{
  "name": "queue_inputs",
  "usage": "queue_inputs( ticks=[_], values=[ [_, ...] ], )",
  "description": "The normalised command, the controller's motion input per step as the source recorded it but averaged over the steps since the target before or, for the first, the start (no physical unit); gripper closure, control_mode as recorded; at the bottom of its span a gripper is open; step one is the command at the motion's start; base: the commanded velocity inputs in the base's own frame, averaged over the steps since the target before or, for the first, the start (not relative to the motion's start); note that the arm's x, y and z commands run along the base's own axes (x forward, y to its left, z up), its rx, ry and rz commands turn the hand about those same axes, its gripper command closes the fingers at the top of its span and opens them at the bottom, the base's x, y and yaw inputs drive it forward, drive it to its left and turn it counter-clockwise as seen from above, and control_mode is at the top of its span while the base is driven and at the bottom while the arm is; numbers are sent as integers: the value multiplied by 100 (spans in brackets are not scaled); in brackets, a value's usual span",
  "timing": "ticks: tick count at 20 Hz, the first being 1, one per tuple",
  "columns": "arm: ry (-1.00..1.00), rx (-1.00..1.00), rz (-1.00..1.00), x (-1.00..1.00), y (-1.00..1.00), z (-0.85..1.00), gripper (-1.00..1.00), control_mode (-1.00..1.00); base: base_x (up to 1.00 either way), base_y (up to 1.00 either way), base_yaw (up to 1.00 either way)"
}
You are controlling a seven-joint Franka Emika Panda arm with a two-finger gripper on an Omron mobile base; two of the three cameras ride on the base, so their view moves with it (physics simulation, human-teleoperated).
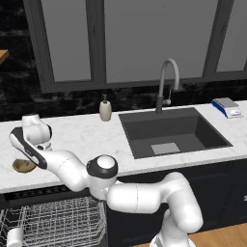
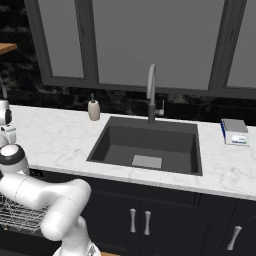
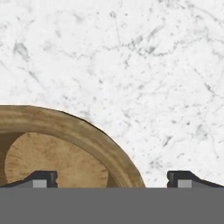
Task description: Pick up the cup and bowl from the counter, place them in the dishwasher, and close the dishwasher door.
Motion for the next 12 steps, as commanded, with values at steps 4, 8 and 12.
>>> queue_inputs(
  ticks=[4, 8, 12],
  values=[
    [0, 0, 0, 0, 0, 0, 100, -100, 0, 0, 0],
    [0, 0, 0, 0, 0, 0, 100, -100, 0, 0, 0],
    [0, 0, 0, 0, 0, 0, 100, -100, 0, 0, 0]
  ],
)
